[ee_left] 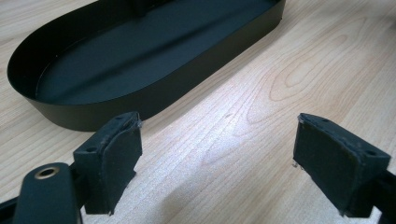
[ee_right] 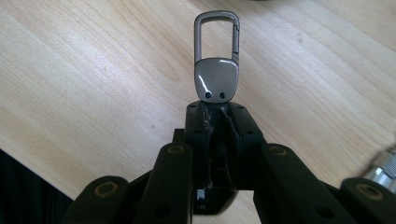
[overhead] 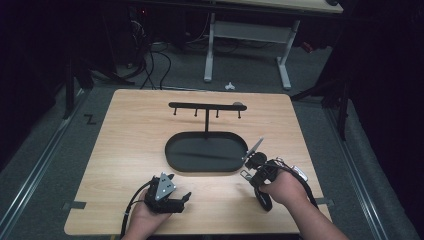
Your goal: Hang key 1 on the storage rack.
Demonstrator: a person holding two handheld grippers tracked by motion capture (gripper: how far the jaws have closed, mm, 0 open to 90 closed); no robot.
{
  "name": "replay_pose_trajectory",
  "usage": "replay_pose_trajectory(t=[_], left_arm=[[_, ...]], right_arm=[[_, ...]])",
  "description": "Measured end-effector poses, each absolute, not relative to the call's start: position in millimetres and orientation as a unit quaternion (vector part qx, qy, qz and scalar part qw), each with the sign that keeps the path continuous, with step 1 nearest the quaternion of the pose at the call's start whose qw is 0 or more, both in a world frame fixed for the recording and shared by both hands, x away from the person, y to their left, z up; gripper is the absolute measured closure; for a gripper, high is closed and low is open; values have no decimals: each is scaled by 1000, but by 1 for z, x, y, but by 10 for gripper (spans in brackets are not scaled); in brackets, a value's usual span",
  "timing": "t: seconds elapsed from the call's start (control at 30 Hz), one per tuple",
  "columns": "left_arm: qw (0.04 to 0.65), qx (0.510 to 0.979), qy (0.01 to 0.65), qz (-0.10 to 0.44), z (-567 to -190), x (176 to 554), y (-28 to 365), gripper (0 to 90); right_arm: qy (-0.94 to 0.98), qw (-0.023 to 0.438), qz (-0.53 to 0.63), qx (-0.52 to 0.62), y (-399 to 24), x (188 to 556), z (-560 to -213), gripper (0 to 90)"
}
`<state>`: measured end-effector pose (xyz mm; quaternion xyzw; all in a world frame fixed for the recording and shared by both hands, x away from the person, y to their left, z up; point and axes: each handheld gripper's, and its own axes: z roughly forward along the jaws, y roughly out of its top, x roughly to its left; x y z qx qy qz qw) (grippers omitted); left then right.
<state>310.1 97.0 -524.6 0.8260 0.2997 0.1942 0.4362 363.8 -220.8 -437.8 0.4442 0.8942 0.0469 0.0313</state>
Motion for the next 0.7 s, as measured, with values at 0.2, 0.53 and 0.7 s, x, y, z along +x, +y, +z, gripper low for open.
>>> replay_pose_trajectory(t=[0.2,0.53,0.7], left_arm=[[437,825,299,195,-525,310,97,160],[436,827,298,193,-524,309,96,161],[437,826,298,194,-524,309,97,160]], right_arm=[[890,38,58,451,-228,361,-424,806],[887,48,72,453,-230,359,-404,806],[888,50,71,451,-229,360,-399,806]])
